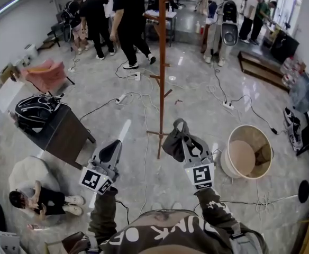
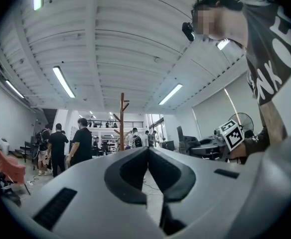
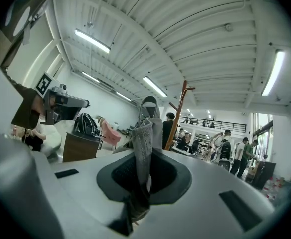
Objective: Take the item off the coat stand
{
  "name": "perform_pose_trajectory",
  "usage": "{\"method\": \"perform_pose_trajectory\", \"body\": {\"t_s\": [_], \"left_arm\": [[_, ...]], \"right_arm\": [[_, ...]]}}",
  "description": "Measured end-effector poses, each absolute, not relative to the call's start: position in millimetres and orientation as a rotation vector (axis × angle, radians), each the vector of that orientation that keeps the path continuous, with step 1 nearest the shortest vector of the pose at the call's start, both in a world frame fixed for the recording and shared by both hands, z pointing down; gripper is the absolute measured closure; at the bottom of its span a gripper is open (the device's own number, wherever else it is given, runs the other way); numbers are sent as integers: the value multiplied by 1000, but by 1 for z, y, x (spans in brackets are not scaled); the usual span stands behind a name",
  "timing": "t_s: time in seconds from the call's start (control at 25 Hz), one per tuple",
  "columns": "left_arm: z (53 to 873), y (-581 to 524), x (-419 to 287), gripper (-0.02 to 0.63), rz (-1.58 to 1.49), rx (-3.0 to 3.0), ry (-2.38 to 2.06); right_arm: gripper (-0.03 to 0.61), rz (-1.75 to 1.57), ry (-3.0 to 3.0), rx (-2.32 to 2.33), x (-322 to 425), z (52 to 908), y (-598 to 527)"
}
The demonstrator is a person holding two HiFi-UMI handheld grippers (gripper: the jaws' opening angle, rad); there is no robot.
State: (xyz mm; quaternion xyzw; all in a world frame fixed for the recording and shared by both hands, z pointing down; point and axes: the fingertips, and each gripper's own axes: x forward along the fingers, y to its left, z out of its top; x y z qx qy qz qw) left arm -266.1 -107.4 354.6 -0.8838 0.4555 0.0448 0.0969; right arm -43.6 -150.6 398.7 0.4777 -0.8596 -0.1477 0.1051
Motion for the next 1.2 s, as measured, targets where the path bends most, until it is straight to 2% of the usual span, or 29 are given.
{"method": "perform_pose_trajectory", "body": {"t_s": [0.44,1.2], "left_arm": [[346,-90,-232,609,122,-2612,1315],[337,-89,-218,609,113,-2583,1328]], "right_arm": [[543,-451,-2586,1383,-22,391,-130],[546,-461,-2607,1360,-9,386,-133]]}}
